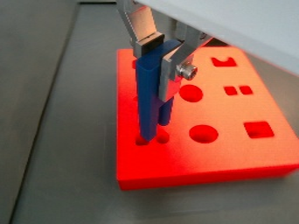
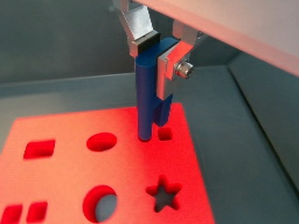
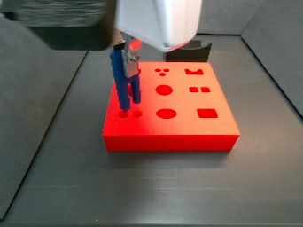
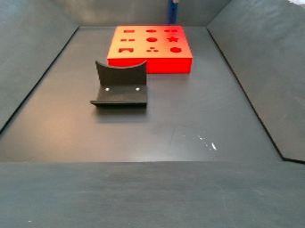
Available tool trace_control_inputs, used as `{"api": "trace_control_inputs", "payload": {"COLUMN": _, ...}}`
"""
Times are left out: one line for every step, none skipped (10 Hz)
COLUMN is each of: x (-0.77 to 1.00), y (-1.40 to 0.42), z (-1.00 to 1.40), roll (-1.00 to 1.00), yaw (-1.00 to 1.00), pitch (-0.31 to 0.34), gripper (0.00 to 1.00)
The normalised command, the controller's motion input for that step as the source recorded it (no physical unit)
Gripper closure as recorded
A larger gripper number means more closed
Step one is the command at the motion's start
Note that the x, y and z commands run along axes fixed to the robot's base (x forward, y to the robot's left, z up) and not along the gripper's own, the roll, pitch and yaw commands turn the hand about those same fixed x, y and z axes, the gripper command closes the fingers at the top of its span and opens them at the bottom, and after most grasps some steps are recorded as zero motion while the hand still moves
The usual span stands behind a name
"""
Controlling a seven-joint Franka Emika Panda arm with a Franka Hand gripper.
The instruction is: Insert the square-circle object.
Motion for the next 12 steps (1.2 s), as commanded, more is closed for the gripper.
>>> {"api": "trace_control_inputs", "payload": {"x": 0.0, "y": 0.0, "z": -0.03, "roll": -0.01, "yaw": -1.0, "pitch": 0.05, "gripper": 1.0}}
{"api": "trace_control_inputs", "payload": {"x": 0.0, "y": 0.0, "z": -0.07, "roll": 0.0, "yaw": -1.0, "pitch": 0.059, "gripper": 1.0}}
{"api": "trace_control_inputs", "payload": {"x": 0.0, "y": 0.0, "z": -0.09, "roll": 0.0, "yaw": -1.0, "pitch": 0.074, "gripper": 1.0}}
{"api": "trace_control_inputs", "payload": {"x": 0.0, "y": 0.0, "z": -0.14, "roll": 0.0, "yaw": -0.99, "pitch": 0.076, "gripper": 1.0}}
{"api": "trace_control_inputs", "payload": {"x": 0.0, "y": 0.03, "z": -0.2, "roll": 0.0, "yaw": -0.94, "pitch": 0.087, "gripper": 1.0}}
{"api": "trace_control_inputs", "payload": {"x": 0.0, "y": 0.04, "z": -0.21, "roll": 0.0, "yaw": -0.91, "pitch": 0.106, "gripper": 1.0}}
{"api": "trace_control_inputs", "payload": {"x": 0.0, "y": 0.02, "z": -0.19, "roll": 0.01, "yaw": -0.89, "pitch": 0.127, "gripper": 1.0}}
{"api": "trace_control_inputs", "payload": {"x": 0.0, "y": 0.0, "z": -0.11, "roll": 0.02, "yaw": -0.83, "pitch": 0.156, "gripper": 1.0}}
{"api": "trace_control_inputs", "payload": {"x": 0.0, "y": 0.0, "z": 0.0, "roll": 0.05, "yaw": -0.75, "pitch": 0.197, "gripper": 1.0}}
{"api": "trace_control_inputs", "payload": {"x": 0.08, "y": -0.11, "z": 0.05, "roll": 0.06, "yaw": -0.65, "pitch": 0.183, "gripper": 1.0}}
{"api": "trace_control_inputs", "payload": {"x": 0.2, "y": -0.13, "z": 0.05, "roll": 0.07, "yaw": -0.56, "pitch": 0.163, "gripper": 1.0}}
{"api": "trace_control_inputs", "payload": {"x": 0.35, "y": -0.19, "z": 0.02, "roll": 0.1, "yaw": -0.44, "pitch": 0.14, "gripper": 1.0}}
